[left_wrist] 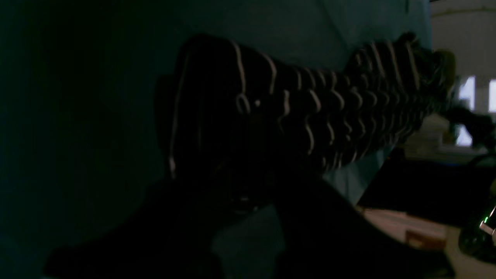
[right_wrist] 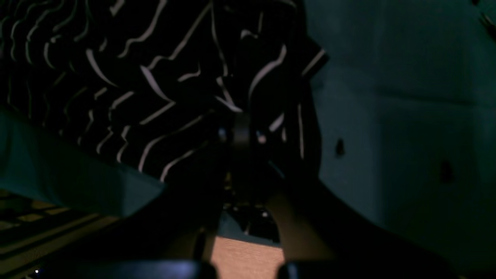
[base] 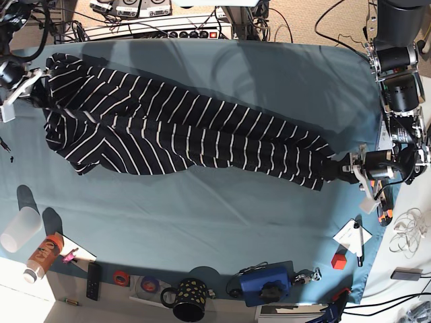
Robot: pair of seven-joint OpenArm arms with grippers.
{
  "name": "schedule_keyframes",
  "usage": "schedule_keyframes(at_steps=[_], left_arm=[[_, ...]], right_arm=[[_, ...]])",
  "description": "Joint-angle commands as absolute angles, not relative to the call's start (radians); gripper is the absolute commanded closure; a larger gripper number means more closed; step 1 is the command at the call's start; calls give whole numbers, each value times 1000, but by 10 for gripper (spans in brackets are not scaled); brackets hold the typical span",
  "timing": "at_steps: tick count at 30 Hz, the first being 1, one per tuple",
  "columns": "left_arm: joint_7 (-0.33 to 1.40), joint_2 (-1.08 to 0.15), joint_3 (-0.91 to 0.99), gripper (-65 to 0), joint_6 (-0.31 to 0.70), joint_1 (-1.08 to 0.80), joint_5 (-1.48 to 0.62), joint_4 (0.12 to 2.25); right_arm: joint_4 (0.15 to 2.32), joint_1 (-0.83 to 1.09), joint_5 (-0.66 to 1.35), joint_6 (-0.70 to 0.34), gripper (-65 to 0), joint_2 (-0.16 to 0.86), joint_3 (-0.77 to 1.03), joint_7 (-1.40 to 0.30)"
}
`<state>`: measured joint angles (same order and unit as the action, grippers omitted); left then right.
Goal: Layout the t-shirt on the table in an organized manner, then fold the t-shirt properly
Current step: 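Release the shirt and raise both grippers away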
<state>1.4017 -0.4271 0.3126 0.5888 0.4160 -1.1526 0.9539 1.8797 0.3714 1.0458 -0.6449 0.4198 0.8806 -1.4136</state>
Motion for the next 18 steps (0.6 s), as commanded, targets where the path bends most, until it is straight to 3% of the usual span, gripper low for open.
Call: schedule_keyframes(at_steps=[1,4,5,8,13,18], left_arm=[[1396,-446,316,-31,604,443,-1175,970],[1396,-446,316,-230,604,443,-1175,970],[1396,-446,316,-268,604,443,-1175,970],[1396,-447,316,-281,604,443,-1175,970],[1396,-471,317,-280,586,457,-1347,970],[1396,-577,318,-280,630,504,-1467,970]], right_arm=[[1894,371,1055,-654,0,432,882,-1396],[1894,371,1058,-698,0,412,868,-1396],[1894,371,1058,-698,-50,410,863,-1396],[1894,371,1059,-698,-161,411,858,-1396],[1895,368,1211,-688,-162,461,869,-1396],[1948,316,1271,-698,-162,474,972,-1396]])
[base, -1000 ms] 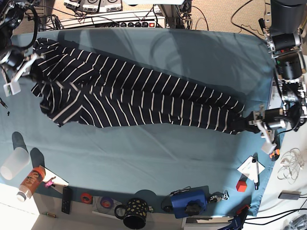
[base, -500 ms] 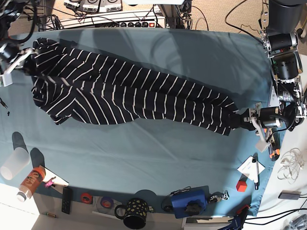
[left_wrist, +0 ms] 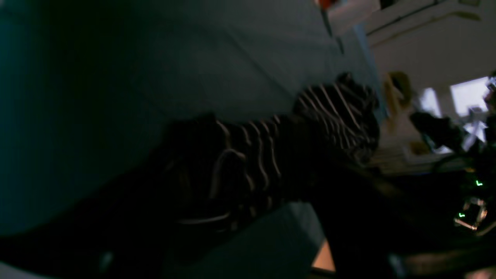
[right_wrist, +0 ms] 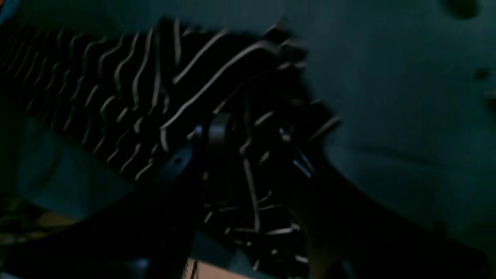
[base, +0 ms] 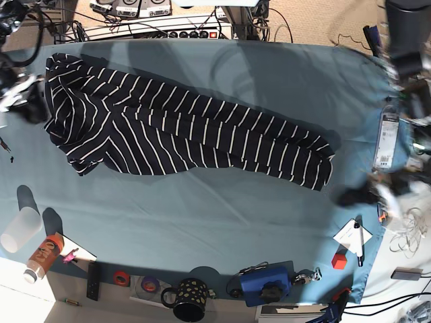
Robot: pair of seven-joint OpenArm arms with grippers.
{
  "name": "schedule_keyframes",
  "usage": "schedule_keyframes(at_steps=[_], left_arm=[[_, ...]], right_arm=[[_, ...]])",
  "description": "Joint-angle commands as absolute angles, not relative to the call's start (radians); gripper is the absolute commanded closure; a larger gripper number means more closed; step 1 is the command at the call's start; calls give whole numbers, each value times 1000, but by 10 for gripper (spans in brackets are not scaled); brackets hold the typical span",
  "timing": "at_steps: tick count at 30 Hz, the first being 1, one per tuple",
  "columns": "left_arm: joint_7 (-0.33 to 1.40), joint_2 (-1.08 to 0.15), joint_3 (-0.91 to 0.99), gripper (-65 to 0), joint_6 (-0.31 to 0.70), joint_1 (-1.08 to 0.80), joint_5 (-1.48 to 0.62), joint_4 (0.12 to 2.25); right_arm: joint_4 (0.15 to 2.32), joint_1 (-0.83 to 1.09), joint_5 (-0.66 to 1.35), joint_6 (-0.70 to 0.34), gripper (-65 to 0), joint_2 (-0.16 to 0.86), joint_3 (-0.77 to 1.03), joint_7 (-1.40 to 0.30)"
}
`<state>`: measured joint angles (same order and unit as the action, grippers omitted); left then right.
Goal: Layout the t-shirt on the table in an organized manner, then fold the t-shirt properly
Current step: 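Release the shirt and raise both grippers away, then lower the left gripper and grasp the end of the folded strip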
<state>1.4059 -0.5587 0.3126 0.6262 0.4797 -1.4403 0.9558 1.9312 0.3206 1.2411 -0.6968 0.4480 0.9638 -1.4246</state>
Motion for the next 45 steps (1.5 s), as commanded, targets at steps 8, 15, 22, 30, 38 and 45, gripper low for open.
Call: schedule_keyframes(at_steps=[8,15,22,30,38,45], left_arm=[[1396,-743,318,-280,630,546,-1484,970],[1396,-745,318,-280,630,546,-1484,970],[1396,-739,318,-280,630,545,-1484,970],[1396,-729,317,-280,630,526,-1484,970],[1396,-670,317,-280,635,476,-1484,970],[1396,-558,316,-280,682,414,-1480,970]], right_arm=[[1978,234,1311,-698,-161,475,1011,-1396],[1813,201,1035,-698,-161,476,720,-1186],[1530,101,822,-698,-161,476,542,-1143],[1370,94,746,-687,-161,477,675,-1078],[1370,94,917,-688,-161,477,867,-1122],[1370,94,975,-694,-161,491,950,-1188]])
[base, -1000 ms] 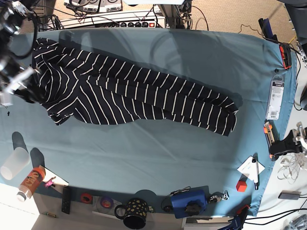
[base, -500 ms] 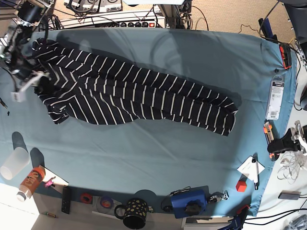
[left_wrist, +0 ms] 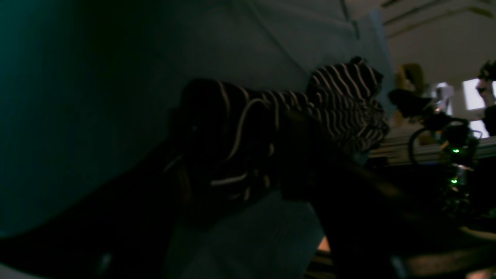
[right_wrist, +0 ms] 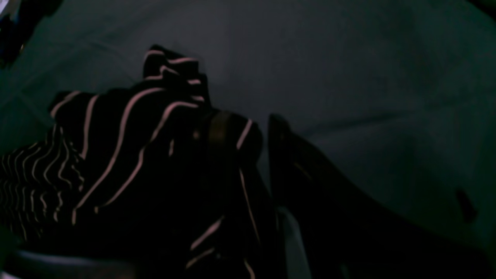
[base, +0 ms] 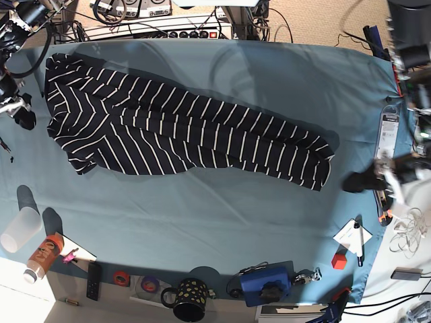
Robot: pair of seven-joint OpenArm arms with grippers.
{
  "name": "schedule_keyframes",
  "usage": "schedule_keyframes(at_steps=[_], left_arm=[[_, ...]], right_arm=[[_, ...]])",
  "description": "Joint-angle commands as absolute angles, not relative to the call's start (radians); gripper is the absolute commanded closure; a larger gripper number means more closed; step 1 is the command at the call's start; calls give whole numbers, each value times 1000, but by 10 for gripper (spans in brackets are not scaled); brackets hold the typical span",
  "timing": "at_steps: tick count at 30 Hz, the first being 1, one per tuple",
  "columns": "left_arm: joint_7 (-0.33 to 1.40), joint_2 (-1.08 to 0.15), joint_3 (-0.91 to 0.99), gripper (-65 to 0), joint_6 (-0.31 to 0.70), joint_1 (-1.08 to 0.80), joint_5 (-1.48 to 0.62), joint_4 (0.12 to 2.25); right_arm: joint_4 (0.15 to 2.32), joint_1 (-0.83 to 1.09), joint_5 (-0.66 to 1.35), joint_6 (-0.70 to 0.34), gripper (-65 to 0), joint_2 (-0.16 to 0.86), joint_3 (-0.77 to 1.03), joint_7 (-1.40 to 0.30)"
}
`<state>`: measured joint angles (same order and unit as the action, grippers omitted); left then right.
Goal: Layout the t-shirt on the table in an organized manner, then fold the t-shirt properly
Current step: 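Lower the left gripper and grasp the end of the folded strip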
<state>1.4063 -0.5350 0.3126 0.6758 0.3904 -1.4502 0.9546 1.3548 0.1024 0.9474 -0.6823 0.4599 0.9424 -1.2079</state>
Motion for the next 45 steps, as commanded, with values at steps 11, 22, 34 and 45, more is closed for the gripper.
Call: schedule_keyframes(at_steps=[11,22,34,45], left_arm=[[1396,-501,79,-280,677,413,-1353,970],[1293,-486,-124,-280,534,413,-959,970],[1396,-371,-124,-133,542,416,-1149,970],[1396,-442,-36,0,542,428,-1102,970]], right_arm=[[1370,94,968,-698,-161,496,950,-1206],[1370,94,972,-698,-161,496,950,-1230],[1370,94,972,-698,-161,496,950,-1231],[1370,94,976,-698,-161,496,950,-1230]])
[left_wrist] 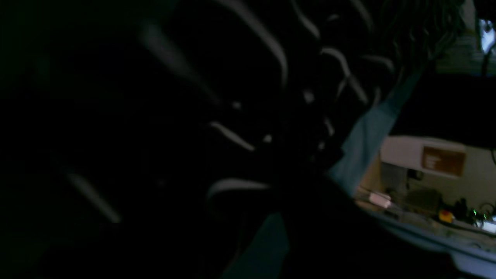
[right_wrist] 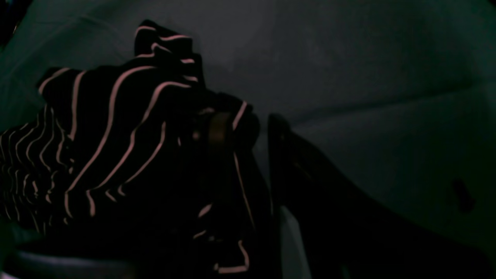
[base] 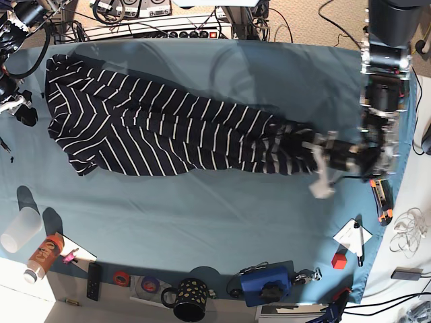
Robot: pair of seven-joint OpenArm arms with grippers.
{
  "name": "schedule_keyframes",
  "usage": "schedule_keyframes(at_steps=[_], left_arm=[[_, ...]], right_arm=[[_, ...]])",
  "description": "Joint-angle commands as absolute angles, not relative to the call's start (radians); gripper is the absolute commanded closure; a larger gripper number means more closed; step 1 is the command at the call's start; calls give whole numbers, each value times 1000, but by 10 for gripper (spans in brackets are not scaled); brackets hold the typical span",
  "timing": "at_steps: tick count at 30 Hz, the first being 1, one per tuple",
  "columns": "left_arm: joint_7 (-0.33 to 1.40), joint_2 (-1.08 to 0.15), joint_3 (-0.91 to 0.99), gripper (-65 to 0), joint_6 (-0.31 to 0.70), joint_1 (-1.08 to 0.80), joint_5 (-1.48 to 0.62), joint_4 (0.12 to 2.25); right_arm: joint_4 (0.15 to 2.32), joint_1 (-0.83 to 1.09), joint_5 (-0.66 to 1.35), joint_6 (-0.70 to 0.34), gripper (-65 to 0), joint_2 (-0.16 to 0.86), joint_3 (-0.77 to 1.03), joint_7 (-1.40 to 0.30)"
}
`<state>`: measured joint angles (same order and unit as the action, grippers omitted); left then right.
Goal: Layout the t-shirt on the table in an organized manner, then fold the t-shirt properly
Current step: 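Lower the left gripper and grasp the end of the folded strip, then lift the strip end with the left gripper and fold it toward the collar end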
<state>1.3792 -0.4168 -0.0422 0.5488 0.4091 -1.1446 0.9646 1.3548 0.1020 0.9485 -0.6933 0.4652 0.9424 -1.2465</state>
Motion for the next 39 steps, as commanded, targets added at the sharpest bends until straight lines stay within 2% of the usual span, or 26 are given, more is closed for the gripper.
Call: schedule_keyframes(at_steps=[1,6,13,22,27,31,34,39], left_arm=[[1396,-455,-13,0,542,433,-1102,970],[1396,-531,87,0,543,477,-1111,970],[1396,-640,89,0,547,524,-1163,971],[1396,-668,89,0,566,524,-1190,1050],[1396,-665,87,0,586,493,-1191,1257],[1396,-646,87,0,604,367,-1183,1518],[1396,-607,87,0,603,236,-1081,1708],[1293,-514,87,0,579,84,-909,1924]], right_arm=[[1370,94,979,-698,-161,496,950,-1230],[1370,94,988,-698,-161,496,950,-1225],[1370,94,1000,-698,-161,496,950,-1214],[1370,94,1006,-698,-161,496,950,-1197],[1370,94,1006,-698,-161,496,950,-1197],[1370,94,1006,-698,-161,496,950,-1197],[1370,94,1006,-698,-161,496,950,-1197],[1370,94,1006,-698,-161,496,950,-1197]])
